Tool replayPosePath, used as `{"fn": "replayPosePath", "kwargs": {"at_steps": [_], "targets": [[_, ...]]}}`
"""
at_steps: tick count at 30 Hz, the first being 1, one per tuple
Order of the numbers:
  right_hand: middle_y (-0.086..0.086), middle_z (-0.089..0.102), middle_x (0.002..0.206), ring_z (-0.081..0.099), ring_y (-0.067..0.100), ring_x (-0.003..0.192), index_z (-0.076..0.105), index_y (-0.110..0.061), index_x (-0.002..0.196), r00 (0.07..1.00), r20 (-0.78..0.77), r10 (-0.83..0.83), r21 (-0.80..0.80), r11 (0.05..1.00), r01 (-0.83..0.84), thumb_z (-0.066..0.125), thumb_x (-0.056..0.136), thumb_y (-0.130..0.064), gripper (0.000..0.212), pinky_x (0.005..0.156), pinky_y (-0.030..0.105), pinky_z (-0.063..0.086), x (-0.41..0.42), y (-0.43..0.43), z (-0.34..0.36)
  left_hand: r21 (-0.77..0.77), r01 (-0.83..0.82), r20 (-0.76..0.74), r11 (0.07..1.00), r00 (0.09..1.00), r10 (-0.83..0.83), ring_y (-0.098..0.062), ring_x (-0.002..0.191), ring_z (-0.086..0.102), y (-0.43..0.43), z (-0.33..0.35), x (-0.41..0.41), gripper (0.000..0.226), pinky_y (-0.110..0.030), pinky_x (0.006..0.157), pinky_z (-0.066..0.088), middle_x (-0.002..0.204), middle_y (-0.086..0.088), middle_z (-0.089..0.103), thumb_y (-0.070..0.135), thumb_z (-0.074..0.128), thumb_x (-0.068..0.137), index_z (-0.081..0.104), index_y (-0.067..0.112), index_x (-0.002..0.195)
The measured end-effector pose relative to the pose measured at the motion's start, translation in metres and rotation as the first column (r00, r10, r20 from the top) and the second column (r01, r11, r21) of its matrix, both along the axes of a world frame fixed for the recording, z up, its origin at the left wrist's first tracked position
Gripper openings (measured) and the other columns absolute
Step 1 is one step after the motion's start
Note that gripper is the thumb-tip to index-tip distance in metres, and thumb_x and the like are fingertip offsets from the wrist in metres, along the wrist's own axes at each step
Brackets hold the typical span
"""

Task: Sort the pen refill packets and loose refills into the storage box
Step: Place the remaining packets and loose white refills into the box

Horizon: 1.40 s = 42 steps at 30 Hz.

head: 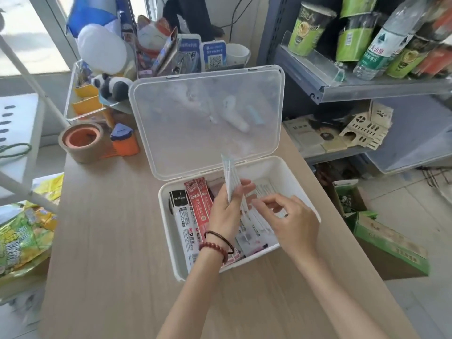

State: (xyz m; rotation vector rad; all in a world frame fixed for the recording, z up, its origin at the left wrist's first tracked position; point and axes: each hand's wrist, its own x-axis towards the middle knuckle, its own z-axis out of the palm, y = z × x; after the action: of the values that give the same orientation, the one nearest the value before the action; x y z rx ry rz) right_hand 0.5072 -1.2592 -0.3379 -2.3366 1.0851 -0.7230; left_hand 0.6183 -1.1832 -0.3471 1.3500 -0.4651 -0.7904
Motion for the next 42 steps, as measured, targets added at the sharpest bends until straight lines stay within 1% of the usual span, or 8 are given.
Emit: {"fn": "replayPosePath", "kwargs": {"at_steps": [4, 9, 12, 19, 27, 31, 35, 42], "targets": [[-0.038, 0.043, 0.058, 0.054, -0.005, 0.065, 0.071, -0.041, 0.076, 0.999, -0.008, 0.051, -0.023, 0.998, -0.051, 0.052, 0.075, -0.073, 0.037, 0.049, 0.012, 0.036, 0.0, -0.003, 0.001, 0.008, 0.107, 0.063, 0.994, 0.992, -0.107, -0.001, 0.095, 0.067, -0.006, 0.0, -0.002, 0.018, -0.018, 0.08, 0.053, 0.109, 0.004, 0.067, 0.024, 0.038, 0.1, 0.056, 0.024, 0.104], [-0.024, 0.059, 0.065, 0.056, -0.005, 0.075, 0.067, -0.044, 0.072, 0.997, -0.071, 0.033, 0.038, 0.999, -0.03, 0.053, 0.071, -0.075, 0.034, 0.054, 0.009, 0.033, -0.002, -0.006, -0.006, 0.04, 0.101, 0.08, 0.994, 0.991, -0.103, -0.012, 0.1, 0.066, -0.007, -0.002, -0.006, 0.022, -0.034, 0.089, 0.054, 0.11, 0.004, 0.067, 0.024, 0.038, 0.1, 0.06, 0.026, 0.103], [-0.018, 0.064, 0.07, 0.057, -0.002, 0.071, 0.062, -0.043, 0.07, 0.995, -0.088, -0.049, 0.011, 0.999, 0.05, 0.058, 0.078, -0.068, 0.027, 0.054, 0.015, 0.039, 0.002, -0.008, -0.008, 0.05, 0.022, 0.099, 0.999, 0.995, -0.027, -0.009, 0.097, 0.066, -0.008, -0.003, -0.005, 0.021, -0.033, 0.085, 0.055, 0.107, -0.001, 0.07, 0.022, 0.042, 0.099, 0.063, 0.027, 0.104], [-0.016, 0.073, 0.087, 0.067, 0.006, 0.081, 0.066, -0.035, 0.101, 0.936, -0.318, -0.148, 0.043, 0.985, 0.17, 0.065, 0.088, -0.047, 0.019, 0.053, 0.021, 0.044, 0.012, -0.011, -0.007, 0.001, -0.062, -0.081, 0.998, 0.995, 0.062, -0.016, 0.099, 0.068, -0.005, 0.0, 0.0, 0.02, -0.025, 0.078, 0.057, 0.103, 0.001, 0.07, 0.021, 0.041, 0.099, 0.06, 0.021, 0.106], [-0.007, 0.074, 0.093, 0.067, 0.014, 0.083, 0.065, -0.024, 0.103, 0.902, -0.394, -0.179, 0.078, 0.971, 0.227, 0.067, 0.089, -0.025, 0.014, 0.053, 0.023, 0.04, 0.015, -0.013, -0.01, 0.03, -0.017, -0.092, 0.999, 0.996, 0.02, -0.019, 0.099, 0.067, -0.002, 0.006, -0.001, 0.027, -0.031, 0.083, 0.056, 0.111, -0.006, 0.067, 0.021, 0.039, 0.1, 0.056, 0.012, 0.12], [-0.009, 0.073, 0.093, 0.067, 0.014, 0.084, 0.066, -0.024, 0.104, 0.929, -0.331, -0.167, 0.092, 0.974, 0.208, 0.064, 0.091, -0.031, 0.014, 0.057, 0.024, 0.042, 0.013, -0.012, -0.009, -0.005, 0.008, -0.141, 1.0, 0.99, -0.008, -0.018, 0.105, 0.064, -0.002, 0.005, 0.001, 0.03, -0.026, 0.086, 0.053, 0.114, -0.007, 0.066, 0.022, 0.037, 0.101, 0.054, 0.012, 0.124], [-0.014, 0.072, 0.088, 0.063, 0.006, 0.072, 0.066, -0.03, 0.1, 0.97, -0.196, -0.146, 0.106, 0.98, 0.169, 0.055, 0.095, -0.046, 0.02, 0.048, 0.018, 0.038, 0.01, -0.011, -0.004, -0.058, 0.011, -0.236, 0.998, 0.971, -0.024, -0.014, 0.113, 0.06, 0.001, 0.006, 0.003, 0.027, -0.025, 0.09, 0.05, 0.111, 0.002, 0.067, 0.024, 0.037, 0.101, 0.054, 0.017, 0.12], [-0.02, 0.07, 0.074, 0.063, -0.004, 0.068, 0.065, -0.039, 0.089, 0.999, -0.034, -0.011, 0.092, 0.996, 0.014, 0.044, 0.088, -0.068, 0.035, 0.058, 0.022, 0.051, 0.004, -0.006, -0.001, -0.025, -0.007, -0.096, 1.0, 0.995, 0.004, -0.008, 0.112, 0.06, 0.005, 0.006, 0.0, 0.024, -0.019, 0.083, 0.049, 0.117, 0.002, 0.067, 0.024, 0.037, 0.101, 0.052, 0.017, 0.118]]}}
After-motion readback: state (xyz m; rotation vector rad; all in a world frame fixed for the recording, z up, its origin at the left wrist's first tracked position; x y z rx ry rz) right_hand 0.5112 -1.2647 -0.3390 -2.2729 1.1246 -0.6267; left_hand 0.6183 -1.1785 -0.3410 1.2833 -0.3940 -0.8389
